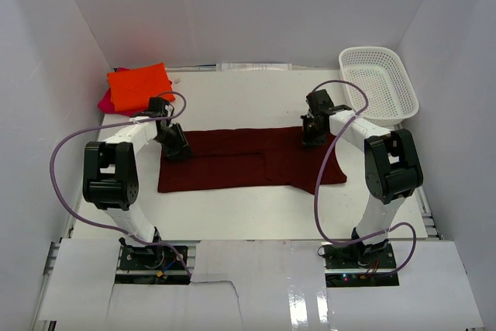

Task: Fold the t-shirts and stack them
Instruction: Fold the other side of the tshirt into a rectangle, then rotate the tshirt 90 degrees

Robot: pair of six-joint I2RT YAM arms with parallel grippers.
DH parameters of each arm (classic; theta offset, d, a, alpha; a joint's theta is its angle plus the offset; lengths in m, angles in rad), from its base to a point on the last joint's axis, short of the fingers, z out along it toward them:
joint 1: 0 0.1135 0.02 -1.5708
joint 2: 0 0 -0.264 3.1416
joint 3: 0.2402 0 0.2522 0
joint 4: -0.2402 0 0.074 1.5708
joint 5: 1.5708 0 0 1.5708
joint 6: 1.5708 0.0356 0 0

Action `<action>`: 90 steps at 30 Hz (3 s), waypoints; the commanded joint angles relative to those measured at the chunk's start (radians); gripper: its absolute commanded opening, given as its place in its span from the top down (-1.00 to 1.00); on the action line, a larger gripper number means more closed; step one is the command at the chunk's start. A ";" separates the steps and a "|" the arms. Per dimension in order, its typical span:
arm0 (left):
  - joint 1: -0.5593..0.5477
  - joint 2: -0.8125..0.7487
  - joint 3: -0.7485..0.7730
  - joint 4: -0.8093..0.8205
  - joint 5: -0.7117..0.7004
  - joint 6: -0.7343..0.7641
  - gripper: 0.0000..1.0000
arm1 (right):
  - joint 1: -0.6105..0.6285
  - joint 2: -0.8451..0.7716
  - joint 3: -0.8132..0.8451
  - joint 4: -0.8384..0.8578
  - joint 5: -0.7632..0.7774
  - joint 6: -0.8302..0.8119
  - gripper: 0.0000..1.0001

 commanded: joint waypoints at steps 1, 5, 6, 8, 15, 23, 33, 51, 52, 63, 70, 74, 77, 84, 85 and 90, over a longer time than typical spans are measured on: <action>0.016 -0.032 -0.010 0.055 -0.005 0.020 0.17 | -0.006 -0.007 0.022 -0.033 0.056 -0.010 0.85; 0.028 -0.032 0.002 0.072 0.005 0.013 0.19 | -0.006 -0.009 0.015 -0.030 0.060 -0.019 0.85; 0.028 -0.036 0.016 0.073 0.011 0.012 0.19 | -0.006 -0.010 0.013 -0.031 0.063 -0.019 0.84; 0.028 -0.053 0.036 0.072 0.029 0.009 0.19 | -0.008 -0.009 0.013 -0.031 0.065 -0.020 0.85; 0.059 -0.044 0.050 0.055 -0.015 0.010 0.20 | -0.011 0.007 0.009 -0.030 0.054 -0.025 0.85; 0.121 -0.016 0.002 0.066 -0.048 0.012 0.21 | -0.016 0.014 0.001 -0.031 0.060 -0.031 0.84; 0.123 0.100 -0.030 0.055 -0.044 0.032 0.23 | -0.019 0.042 -0.017 -0.033 0.062 -0.031 0.85; 0.121 0.059 -0.127 0.009 -0.059 0.058 0.13 | -0.089 0.355 0.278 -0.110 0.047 -0.014 0.85; 0.118 0.060 -0.134 0.010 -0.055 0.061 0.14 | -0.092 0.375 0.310 -0.117 0.045 -0.013 0.85; -0.069 0.120 -0.181 -0.036 -0.048 0.059 0.09 | -0.149 0.648 0.823 -0.203 -0.079 0.004 0.84; -0.308 0.100 -0.167 -0.076 0.009 -0.023 0.08 | -0.184 0.748 0.933 -0.157 -0.245 0.078 0.80; -0.443 0.079 -0.199 -0.102 0.035 -0.075 0.09 | -0.197 0.800 0.993 -0.130 -0.312 0.107 0.80; -0.538 0.051 -0.249 -0.100 0.061 -0.128 0.08 | -0.206 0.827 0.993 -0.084 -0.370 0.130 0.79; -0.737 0.073 -0.296 -0.060 0.150 -0.223 0.07 | -0.197 0.847 0.986 0.004 -0.484 0.187 0.78; -0.754 0.079 -0.293 -0.048 0.162 -0.230 0.07 | -0.194 0.849 0.990 0.011 -0.502 0.190 0.78; -0.868 0.157 -0.210 -0.033 0.207 -0.281 0.07 | -0.151 0.864 1.016 0.036 -0.535 0.200 0.75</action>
